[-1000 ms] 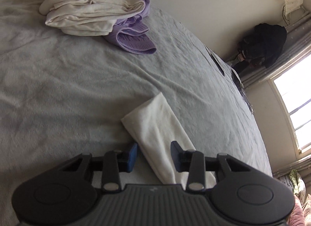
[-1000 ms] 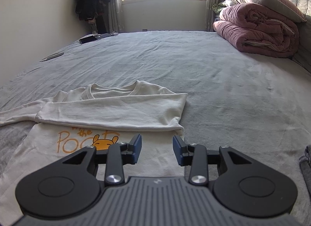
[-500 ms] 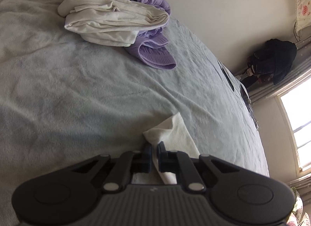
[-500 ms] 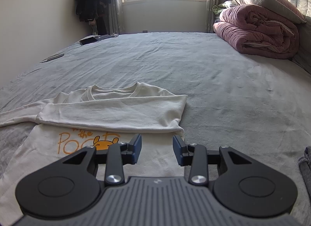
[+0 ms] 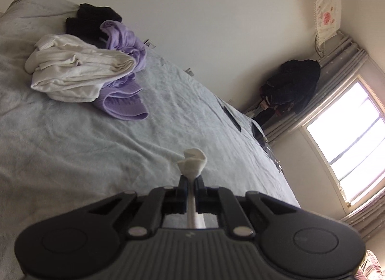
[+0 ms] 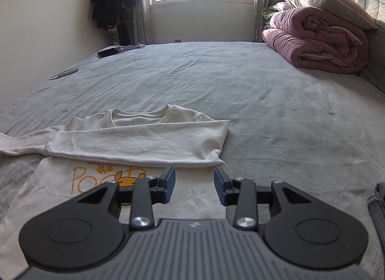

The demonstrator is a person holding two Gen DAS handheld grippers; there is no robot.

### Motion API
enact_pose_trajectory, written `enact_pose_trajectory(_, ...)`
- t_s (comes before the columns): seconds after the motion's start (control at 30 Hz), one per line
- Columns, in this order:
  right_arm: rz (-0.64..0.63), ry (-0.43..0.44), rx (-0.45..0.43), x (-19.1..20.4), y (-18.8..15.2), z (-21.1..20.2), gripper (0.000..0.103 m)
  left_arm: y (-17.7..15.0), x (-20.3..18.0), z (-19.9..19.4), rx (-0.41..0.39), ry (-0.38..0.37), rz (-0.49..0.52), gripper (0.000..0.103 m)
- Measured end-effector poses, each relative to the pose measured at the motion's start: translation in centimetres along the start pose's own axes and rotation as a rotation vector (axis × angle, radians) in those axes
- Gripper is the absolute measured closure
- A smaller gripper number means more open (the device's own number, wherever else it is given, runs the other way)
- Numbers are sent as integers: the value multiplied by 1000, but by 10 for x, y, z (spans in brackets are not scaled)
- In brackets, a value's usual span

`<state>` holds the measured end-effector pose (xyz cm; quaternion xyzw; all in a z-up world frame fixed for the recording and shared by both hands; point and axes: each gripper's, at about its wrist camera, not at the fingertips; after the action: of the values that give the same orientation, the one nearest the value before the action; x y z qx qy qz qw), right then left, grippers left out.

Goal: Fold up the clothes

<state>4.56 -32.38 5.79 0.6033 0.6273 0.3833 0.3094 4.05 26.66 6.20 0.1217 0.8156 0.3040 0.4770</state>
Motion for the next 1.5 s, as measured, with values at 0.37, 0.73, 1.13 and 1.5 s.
enact_pose_trajectory(0.37, 9, -2, -6, -1, 2, -1, 63, 19, -39, -12, -18, -126, 3, 98)
enact_pose_trajectory(0.73, 58, -4, -20, -13, 7, -4, 63, -9, -152, -39, 5, -392, 206, 98)
enact_pose_trajectory(1.13, 236, 4, -63, -51, 22, -18, 63, -156, -318, -85, 254, -721, 568, 98)
enact_pose_trajectory(1.5, 424, -70, -35, -98, 16, -15, 60, -401, -315, -94, 465, -616, 999, 98)
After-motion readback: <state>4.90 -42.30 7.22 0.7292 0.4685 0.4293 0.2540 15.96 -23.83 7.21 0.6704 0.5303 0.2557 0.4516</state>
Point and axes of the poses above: each gripper's, at about its wrist camera, not at the fingertips, and z roughly the way its jaws point, x to its left, y to its top, and after that the axes turned 3 degrees about -x, right-handed
